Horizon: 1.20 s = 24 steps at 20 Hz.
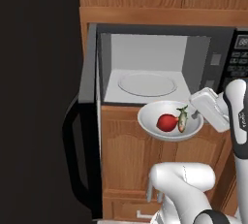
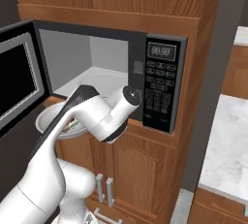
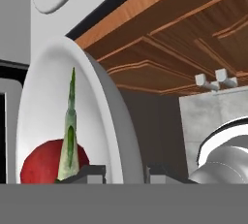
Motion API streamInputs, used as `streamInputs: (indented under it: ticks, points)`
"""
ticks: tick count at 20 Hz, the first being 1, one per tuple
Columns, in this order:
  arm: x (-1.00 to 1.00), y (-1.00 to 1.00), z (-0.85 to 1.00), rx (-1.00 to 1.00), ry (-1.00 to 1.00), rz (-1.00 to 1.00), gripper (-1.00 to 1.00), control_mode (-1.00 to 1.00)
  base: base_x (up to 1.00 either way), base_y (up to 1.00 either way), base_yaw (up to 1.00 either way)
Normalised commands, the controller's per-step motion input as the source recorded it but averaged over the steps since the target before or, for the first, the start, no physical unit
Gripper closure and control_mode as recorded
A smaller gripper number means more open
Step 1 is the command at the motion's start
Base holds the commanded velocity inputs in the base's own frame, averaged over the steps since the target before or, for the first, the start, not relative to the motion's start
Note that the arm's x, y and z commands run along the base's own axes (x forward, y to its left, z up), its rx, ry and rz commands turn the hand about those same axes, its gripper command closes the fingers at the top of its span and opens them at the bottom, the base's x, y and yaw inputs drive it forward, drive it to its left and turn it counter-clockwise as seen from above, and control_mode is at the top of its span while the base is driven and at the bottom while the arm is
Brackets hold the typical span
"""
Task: Place the bowl containing the fish and onion in the microwave. Close the microwave door and press the start button to microwave the meal.
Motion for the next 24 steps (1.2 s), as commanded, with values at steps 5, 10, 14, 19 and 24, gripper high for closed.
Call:
streamInputs:
  ticks: [5, 10, 14, 19, 24]
  points:
    - [0.0, 0.0, 0.0, 0.0, 0.0, 0.0, 1.0, 1.0, 0.0, 0.09, -0.14]
    - [0.0, 0.0, 0.0, 0.0, 0.0, 0.0, 1.0, 1.0, 0.0, 0.18, -0.09]
    - [0.0, 0.0, 0.0, 0.0, 0.0, 0.0, 1.0, 1.0, -0.02, 0.23, -0.07]
    - [0.0, 0.0, 0.0, 0.0, 0.0, 0.0, 1.0, 1.0, -0.12, 0.23, -0.06]
    - [0.0, 0.0, 0.0, 0.0, 0.0, 0.0, 1.0, 1.0, -0.27, 0.25, -0.02]
